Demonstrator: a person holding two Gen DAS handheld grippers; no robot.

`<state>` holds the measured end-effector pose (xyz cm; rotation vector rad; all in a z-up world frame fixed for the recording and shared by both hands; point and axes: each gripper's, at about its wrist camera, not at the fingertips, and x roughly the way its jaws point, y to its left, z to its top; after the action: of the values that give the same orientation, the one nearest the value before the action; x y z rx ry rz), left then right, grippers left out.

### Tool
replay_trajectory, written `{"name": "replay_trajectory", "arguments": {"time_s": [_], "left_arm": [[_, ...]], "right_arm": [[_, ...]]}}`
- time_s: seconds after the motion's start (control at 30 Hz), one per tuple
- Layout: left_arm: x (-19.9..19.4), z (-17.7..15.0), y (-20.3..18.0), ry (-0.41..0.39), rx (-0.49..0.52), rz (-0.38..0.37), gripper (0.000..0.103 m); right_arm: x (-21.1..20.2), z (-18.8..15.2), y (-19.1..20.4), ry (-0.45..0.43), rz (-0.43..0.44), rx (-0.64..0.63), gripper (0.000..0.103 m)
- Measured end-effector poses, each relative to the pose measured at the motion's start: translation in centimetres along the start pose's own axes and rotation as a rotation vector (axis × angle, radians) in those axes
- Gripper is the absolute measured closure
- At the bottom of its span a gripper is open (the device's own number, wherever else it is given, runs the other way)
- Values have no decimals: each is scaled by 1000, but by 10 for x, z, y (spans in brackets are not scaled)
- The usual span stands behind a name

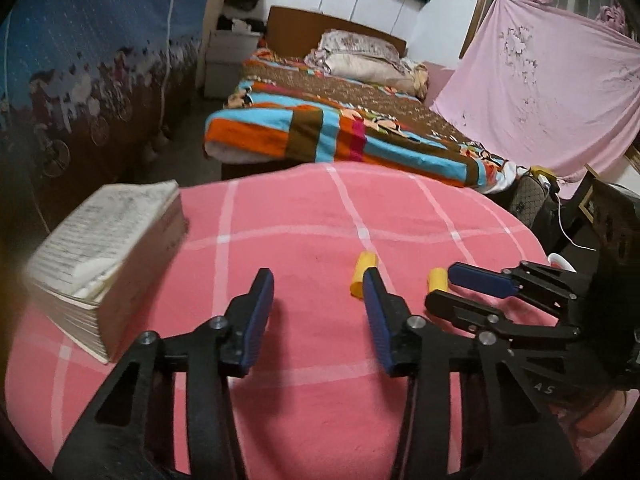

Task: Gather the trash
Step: 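Grasp one yellow cylinder with the left tool while the right tool grasps the other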

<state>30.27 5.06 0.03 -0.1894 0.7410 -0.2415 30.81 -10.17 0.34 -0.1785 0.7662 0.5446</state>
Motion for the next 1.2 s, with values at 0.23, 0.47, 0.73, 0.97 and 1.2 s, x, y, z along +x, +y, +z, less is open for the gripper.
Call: {"name": "replay_trajectory", "arguments": {"time_s": [0.23,0.47,0.73,0.97,1.2], "left_arm": [[10,4,0,51,-31,-68,82],[18,7,-12,86,17,-80,83],[31,12,-29,121,94,18,101],[18,9,-40,85,115,30,102],[-12,2,-58,-30,81,4,102]], "right_arm": [[3,1,3,15,14,-3,74],[-8,0,-11,-25,19,56,74],[-31,-9,-19,-55,-17,54,74],[-54,-18,-29,-127,-51,81,74],[-88,-27,-40,-270,-82,120,74]]}}
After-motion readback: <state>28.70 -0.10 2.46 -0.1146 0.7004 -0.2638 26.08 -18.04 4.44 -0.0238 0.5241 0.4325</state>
